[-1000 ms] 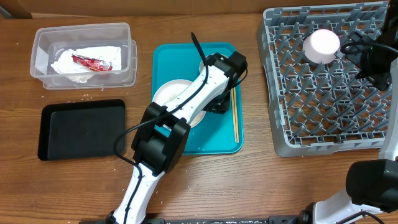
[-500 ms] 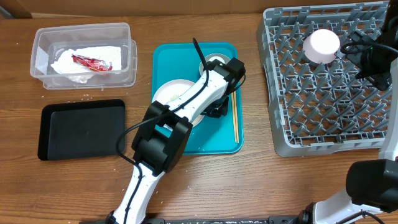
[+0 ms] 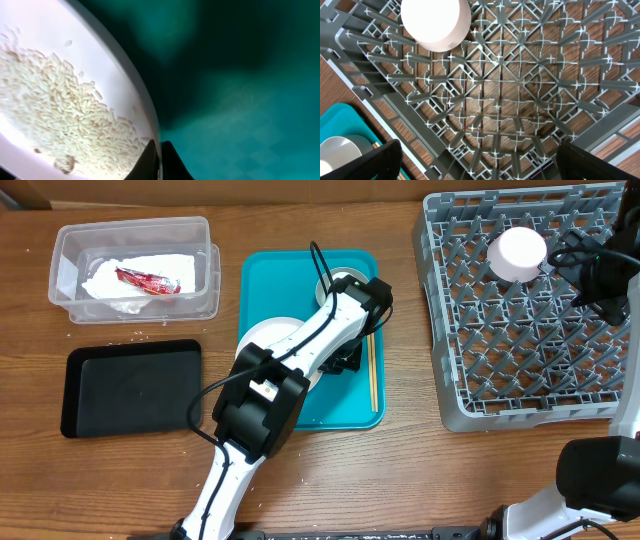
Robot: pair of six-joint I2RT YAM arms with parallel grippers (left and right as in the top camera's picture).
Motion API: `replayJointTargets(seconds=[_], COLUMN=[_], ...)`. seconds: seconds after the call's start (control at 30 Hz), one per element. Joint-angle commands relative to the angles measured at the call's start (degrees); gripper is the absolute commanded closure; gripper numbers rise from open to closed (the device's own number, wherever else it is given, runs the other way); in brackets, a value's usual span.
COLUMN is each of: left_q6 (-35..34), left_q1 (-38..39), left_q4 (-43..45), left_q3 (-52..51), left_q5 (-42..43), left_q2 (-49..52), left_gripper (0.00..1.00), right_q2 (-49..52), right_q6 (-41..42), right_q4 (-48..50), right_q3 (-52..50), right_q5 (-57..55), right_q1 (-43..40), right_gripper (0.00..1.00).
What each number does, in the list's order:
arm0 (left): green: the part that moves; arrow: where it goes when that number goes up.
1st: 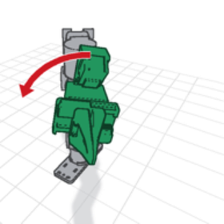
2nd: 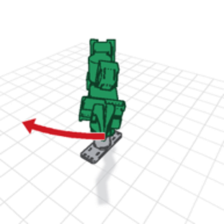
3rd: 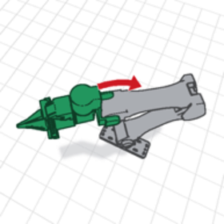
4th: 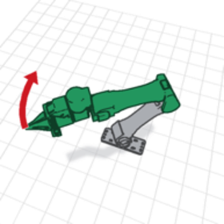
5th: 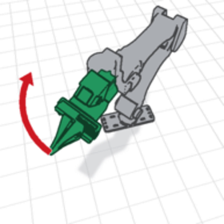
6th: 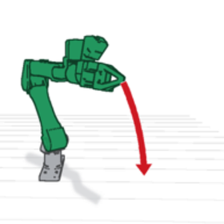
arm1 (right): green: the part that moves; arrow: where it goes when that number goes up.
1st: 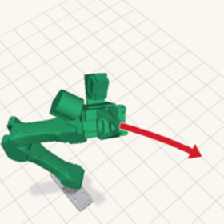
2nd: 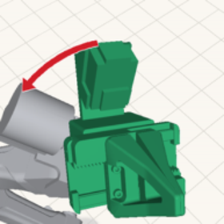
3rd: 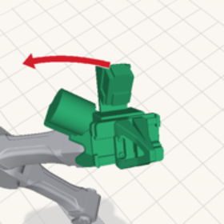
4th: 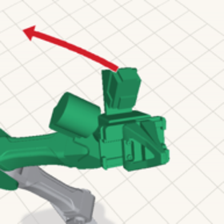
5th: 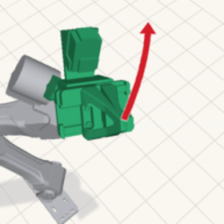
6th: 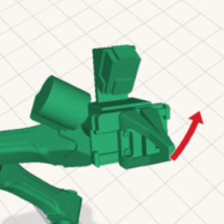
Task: Sort waste into correct bins and load items into the dishwasher
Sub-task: 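Close the left gripper on the rim of the white rice plate, then lift the plate and carry it left over the black tray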
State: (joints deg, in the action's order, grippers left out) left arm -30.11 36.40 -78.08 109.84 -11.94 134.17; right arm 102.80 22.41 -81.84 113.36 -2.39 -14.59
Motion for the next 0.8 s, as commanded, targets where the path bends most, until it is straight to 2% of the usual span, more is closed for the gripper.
replayJointTargets(seconds=[0.0, 0.3, 0.5, 0.77], left_q6=[-5.1, -8.2, -12.4, -11.8], left_q1=[0.4, 0.8, 0.6, -3.2], left_q4=[-3.3, -11.7, -18.6, -18.8], left_q3=[3.9, 11.0, 15.1, 16.4], left_q5=[-4.3, -5.3, -9.5, -9.1], left_q2=[0.3, 0.3, 0.3, -2.8], left_gripper=[0.96, 0.96, 0.96, 0.96], right_q2=[-0.7, -0.7, -0.7, -0.7], right_q6=[-0.1, -0.1, -0.1, -0.1], right_q4=[0.3, 0.3, 0.3, 0.3], right_q3=[1.0, 1.0, 1.0, 1.0], right_q5=[-0.5, -0.5, -0.5, -0.5], right_q1=[-0.1, -0.1, -0.1, -0.1], right_gripper=[0.0, 0.0, 0.0, 0.0])
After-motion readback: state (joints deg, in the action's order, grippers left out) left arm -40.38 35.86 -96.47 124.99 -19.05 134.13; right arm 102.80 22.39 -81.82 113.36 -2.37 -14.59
